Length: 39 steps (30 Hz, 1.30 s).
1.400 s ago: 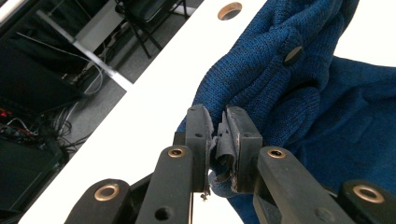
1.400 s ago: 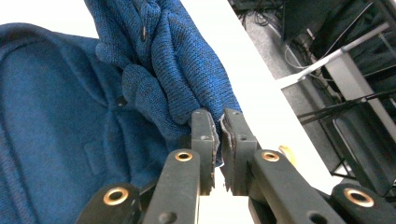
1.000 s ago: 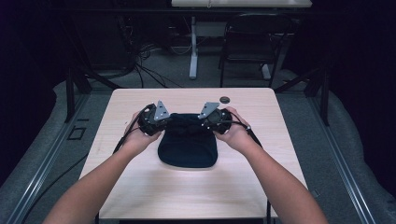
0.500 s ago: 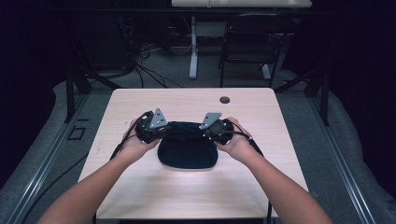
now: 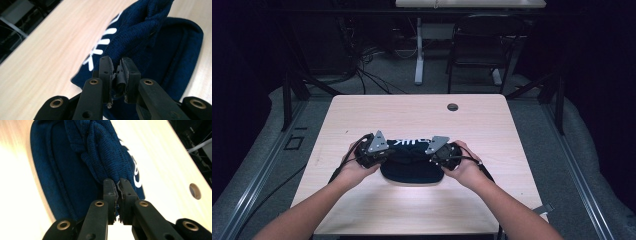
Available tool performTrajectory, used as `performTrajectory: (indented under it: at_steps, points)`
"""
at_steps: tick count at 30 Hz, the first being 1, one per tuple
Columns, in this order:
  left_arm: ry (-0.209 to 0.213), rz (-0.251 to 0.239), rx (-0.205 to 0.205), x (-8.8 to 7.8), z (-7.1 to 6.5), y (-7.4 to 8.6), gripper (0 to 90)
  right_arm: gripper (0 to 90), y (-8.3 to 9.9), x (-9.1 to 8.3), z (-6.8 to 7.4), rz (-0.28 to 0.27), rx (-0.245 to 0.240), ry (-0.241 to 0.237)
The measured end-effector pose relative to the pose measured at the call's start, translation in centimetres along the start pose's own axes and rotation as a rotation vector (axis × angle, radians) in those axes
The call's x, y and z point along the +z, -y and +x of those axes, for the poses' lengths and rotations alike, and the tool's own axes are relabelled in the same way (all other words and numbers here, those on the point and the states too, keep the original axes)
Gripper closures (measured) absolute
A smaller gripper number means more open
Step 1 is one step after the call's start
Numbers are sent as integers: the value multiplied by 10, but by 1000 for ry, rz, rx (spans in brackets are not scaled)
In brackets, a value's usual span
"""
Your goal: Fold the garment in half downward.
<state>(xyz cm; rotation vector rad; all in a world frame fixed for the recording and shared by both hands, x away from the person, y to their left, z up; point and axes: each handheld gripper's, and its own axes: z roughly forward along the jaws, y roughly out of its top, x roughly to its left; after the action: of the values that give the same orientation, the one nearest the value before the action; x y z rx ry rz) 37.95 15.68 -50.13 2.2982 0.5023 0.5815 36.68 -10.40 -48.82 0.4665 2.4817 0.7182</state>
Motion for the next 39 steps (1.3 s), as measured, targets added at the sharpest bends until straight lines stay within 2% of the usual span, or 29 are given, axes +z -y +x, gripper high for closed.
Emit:
performTrajectory:
  at_steps: [1, 5, 7, 11, 12, 16, 20, 21, 26, 28, 30, 31, 33, 36, 38, 39]
  points:
    - [2, -1, -4, 0, -3, 5, 801, 853, 0, 0, 6, -3, -14, 8]
    - [19, -2, -25, 0, -9, 14, 800, 854, 5, 1, 13, 3, -10, -9]
    - [20, 3, -22, 1, -11, 15, 800, 854, 6, 1, 17, 7, -24, -6]
    - [43, 15, -34, 4, -22, 25, 800, 854, 13, 5, 26, 24, -27, -19]
    - [43, 15, -34, 4, -22, 25, 800, 854, 16, 7, 29, 1, 0, -29]
    - [53, 36, -12, 7, -34, 31, 799, 855, 24, 9, 36, 24, -18, -41]
    - [57, 30, -15, 7, -39, 33, 797, 856, 30, 8, 42, 23, -19, -40]
    - [63, 23, -24, 7, -42, 35, 795, 855, 34, 7, 45, 5, -1, -45]
    - [73, 25, -33, 9, -51, 37, 787, 855, 40, 6, 48, 3, 10, -48]
    - [82, 19, -49, 10, -55, 39, 780, 846, 45, 5, 51, 10, 11, -51]
    - [89, 7, -80, 8, -56, 40, 754, 805, 47, 4, 52, 7, 24, -70]
    - [91, 1, -94, 7, -56, 40, 736, 757, 47, 3, 52, 3, 29, -74]
    - [109, -7, -123, 2, -55, 40, 700, 729, 47, -1, 54, -30, 67, -90]
    - [126, -19, -141, -5, -53, 38, 667, 721, 44, -10, 53, -55, 88, -115]
    - [123, -25, -143, -7, -52, 37, 661, 721, 43, -13, 52, -65, 97, -122]
    - [122, -30, -144, -11, -51, 36, 653, 720, 40, -16, 51, -88, 113, -124]
